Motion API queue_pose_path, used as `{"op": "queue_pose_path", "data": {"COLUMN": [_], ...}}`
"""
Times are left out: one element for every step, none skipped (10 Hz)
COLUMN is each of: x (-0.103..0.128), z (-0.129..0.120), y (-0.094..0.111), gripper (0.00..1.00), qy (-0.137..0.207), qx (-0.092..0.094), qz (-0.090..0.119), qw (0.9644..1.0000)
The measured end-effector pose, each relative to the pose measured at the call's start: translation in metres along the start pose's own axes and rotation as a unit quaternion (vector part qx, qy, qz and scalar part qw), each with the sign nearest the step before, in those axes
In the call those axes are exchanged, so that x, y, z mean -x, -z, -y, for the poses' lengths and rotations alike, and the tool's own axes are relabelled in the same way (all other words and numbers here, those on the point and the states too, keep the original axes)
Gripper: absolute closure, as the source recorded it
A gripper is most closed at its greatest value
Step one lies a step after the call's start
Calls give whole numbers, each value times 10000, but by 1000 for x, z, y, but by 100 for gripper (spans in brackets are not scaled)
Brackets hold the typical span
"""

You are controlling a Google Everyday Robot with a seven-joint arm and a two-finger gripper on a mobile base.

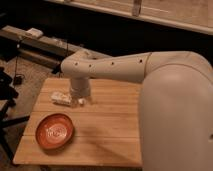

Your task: Place the bottle in the ceramic bowl

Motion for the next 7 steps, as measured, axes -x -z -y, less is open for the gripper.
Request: {"op": "queue_pose_path", "data": {"x": [12,21,36,47,56,72,84], "z": [-4,-6,-11,-20,-25,-29,-37], "y": [-5,-8,-12,-16,-20,-26,-31], "gripper": [35,35,35,35,35,35,35], "qy": [265,442,745,992,1174,1394,1584], "qx": [19,5,-85,-123,-167,-245,-286], "qz": [30,56,129,211,285,382,445], "qw": [9996,9990,9971,9948,9925,9892,9860]}}
